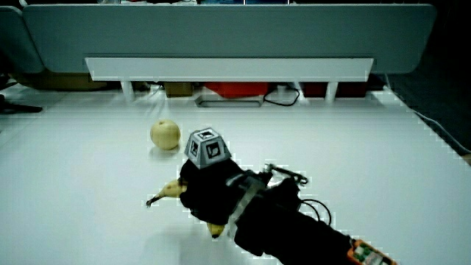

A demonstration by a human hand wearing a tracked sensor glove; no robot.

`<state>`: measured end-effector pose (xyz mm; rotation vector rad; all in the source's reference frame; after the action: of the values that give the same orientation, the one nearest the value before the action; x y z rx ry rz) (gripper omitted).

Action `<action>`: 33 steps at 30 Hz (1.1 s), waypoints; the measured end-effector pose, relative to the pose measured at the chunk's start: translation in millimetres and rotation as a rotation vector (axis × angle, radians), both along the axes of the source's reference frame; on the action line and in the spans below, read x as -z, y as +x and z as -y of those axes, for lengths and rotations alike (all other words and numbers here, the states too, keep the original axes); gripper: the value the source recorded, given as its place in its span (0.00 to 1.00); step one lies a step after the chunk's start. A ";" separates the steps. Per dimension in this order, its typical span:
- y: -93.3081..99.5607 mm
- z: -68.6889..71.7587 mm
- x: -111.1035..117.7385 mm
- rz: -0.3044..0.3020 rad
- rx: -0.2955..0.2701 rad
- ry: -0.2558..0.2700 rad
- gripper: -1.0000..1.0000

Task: Place banana

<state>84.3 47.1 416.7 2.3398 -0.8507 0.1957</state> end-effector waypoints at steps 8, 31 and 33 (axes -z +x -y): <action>-8.7 -16.1 -14.9 -0.025 0.008 -0.015 0.50; -30.0 -24.6 -38.8 -0.123 0.020 -0.030 0.50; -31.7 -27.4 -37.9 -0.147 0.033 -0.009 0.50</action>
<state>52.5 74.5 454.7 2.2979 -0.8140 0.0126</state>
